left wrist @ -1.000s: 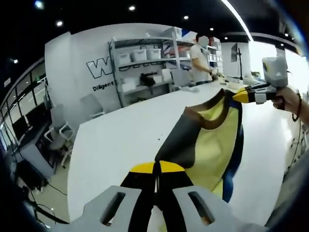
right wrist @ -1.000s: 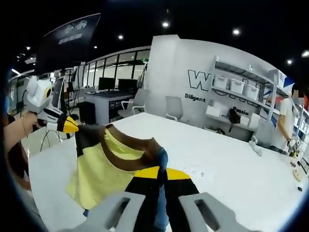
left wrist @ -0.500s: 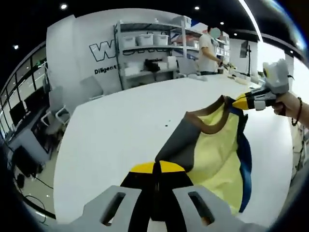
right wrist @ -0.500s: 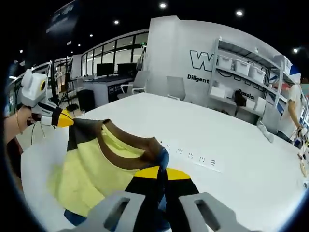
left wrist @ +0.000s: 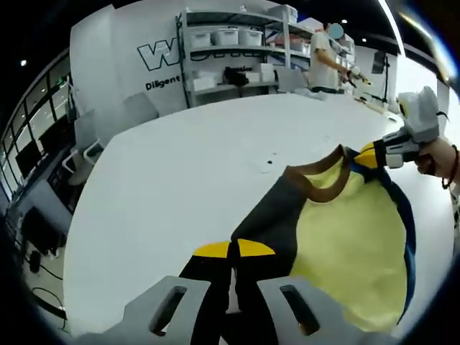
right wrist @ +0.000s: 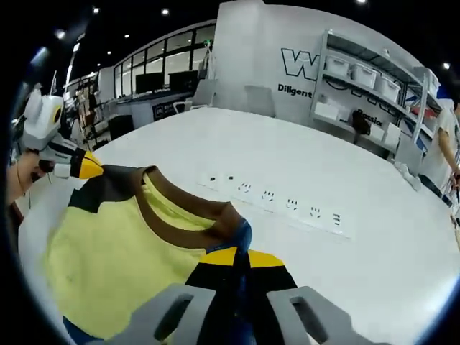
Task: Fold the garment on the visible template until the final outline fits inside the template.
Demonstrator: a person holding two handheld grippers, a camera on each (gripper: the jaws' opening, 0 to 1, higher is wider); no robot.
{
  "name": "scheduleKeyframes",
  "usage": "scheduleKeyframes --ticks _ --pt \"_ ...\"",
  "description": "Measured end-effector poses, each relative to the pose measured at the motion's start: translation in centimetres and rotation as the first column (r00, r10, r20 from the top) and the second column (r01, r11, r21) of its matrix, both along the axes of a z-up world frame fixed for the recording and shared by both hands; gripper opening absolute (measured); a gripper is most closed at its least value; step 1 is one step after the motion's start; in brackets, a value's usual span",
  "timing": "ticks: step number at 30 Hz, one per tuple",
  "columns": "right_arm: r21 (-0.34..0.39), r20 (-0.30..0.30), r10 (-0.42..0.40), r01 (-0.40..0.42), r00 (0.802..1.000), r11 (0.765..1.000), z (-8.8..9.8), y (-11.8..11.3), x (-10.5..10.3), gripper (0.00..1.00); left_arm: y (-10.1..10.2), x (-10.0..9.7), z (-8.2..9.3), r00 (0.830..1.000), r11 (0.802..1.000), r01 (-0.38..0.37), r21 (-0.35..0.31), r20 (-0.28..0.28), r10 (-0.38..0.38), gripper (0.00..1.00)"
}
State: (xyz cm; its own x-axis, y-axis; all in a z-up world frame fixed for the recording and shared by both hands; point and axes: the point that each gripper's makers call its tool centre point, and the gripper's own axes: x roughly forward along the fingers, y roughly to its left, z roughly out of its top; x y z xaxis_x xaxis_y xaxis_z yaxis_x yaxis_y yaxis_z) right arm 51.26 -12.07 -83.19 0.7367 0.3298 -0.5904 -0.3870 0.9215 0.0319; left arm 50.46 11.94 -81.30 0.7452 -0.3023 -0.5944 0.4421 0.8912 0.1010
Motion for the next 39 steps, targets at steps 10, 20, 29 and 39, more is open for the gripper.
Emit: scheduleKeyframes --ticks 10,20,29,39 --pt "-0.077 -0.011 0.011 -0.011 1.0 0.997 -2.1 -1.0 0.9 0.0 0.4 0.7 -4.2 0.995 0.998 -0.022 0.062 -0.091 0.028 0.0" --pt "-0.11 0.003 0.001 0.0 1.0 0.994 -2.4 -1.1 1.5 0.0 0.5 0.3 -3.9 0.995 0.997 -0.018 0.077 -0.096 0.026 0.0" --pt "-0.008 -0.009 -0.039 0.039 0.999 0.999 0.8 -0.7 0.3 0.21 2.9 -0.3 0.8 0.994 0.994 -0.106 -0.041 -0.04 0.104 0.15" --pt "-0.008 -0.097 -0.038 0.037 0.995 0.999 1.3 -0.8 -3.6 0.38 5.2 -3.7 0.2 0.99 0.992 -0.123 -0.035 -0.07 0.121 0.25"
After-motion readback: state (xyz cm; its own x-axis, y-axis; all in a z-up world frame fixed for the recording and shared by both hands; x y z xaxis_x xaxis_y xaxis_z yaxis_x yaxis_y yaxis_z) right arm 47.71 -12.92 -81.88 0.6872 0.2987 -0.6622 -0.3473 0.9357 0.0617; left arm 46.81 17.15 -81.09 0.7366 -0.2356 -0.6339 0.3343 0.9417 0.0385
